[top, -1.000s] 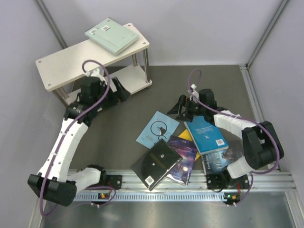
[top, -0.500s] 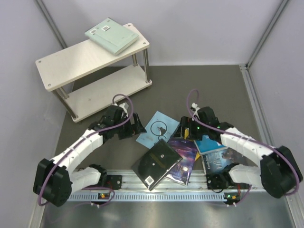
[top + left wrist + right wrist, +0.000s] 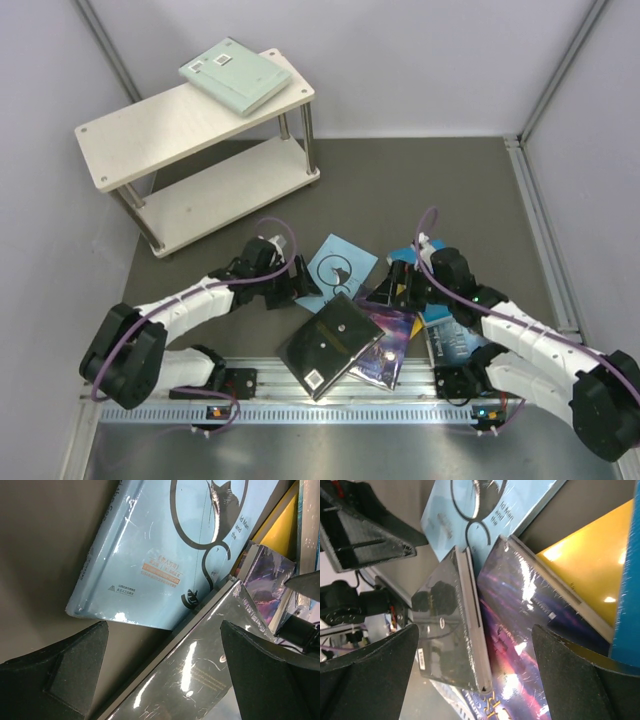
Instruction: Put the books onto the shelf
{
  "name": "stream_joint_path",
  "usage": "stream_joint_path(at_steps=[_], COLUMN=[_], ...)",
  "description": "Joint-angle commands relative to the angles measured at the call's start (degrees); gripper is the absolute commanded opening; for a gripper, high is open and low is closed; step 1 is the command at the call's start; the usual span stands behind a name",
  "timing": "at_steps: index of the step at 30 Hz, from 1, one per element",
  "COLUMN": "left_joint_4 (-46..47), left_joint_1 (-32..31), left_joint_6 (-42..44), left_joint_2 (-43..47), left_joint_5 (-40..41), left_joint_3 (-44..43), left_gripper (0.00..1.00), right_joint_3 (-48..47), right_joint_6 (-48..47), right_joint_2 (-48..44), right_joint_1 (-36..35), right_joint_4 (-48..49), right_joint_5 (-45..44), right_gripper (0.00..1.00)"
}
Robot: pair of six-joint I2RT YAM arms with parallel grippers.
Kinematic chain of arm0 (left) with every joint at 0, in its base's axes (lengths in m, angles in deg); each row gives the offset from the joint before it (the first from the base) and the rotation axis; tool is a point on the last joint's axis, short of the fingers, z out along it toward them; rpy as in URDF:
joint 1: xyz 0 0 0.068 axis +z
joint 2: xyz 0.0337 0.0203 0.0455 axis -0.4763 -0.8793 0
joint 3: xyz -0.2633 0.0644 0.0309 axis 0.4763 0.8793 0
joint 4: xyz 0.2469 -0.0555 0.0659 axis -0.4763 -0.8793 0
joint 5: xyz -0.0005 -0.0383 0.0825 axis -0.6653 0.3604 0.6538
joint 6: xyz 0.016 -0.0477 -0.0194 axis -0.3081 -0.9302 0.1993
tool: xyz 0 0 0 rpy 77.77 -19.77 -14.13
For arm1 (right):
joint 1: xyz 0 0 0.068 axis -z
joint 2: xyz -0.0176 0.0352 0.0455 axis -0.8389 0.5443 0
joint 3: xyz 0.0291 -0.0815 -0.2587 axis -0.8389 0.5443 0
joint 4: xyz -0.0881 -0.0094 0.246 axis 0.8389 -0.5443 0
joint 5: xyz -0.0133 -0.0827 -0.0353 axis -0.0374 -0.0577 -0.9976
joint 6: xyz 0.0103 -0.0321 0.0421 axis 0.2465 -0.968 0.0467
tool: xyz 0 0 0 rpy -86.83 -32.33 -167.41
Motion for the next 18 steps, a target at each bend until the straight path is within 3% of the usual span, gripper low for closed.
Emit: stream_joint_path(at_steps=[1,9,18], left_joint_4=[7.1,10.62,12.46], left_joint_1=[-0.59,-1.46,-2.61], left_joint_6=[-2.29,-4.66,-6.34], left_joint_2=[-0.15,0.11,0.47], left_joint_5=[-1.13,-1.04,-0.25], left_joint_3=[1.43,4.24,6.09], left_gripper=[0.99,0.99,0.99], right_joint_3=[3.34,6.59,9.41], right_joint_6=[3.4,5.5,11.4], right_joint_2=[-1.35,-6.36,-8.56], right_joint_1=[-1.91,-5.69,-10.52], right_joint_4=[-3.18,-6.61,-0.02], right_joint_5=[1.72,1.02,0.58], right_gripper=[0.95,0.94,0.93])
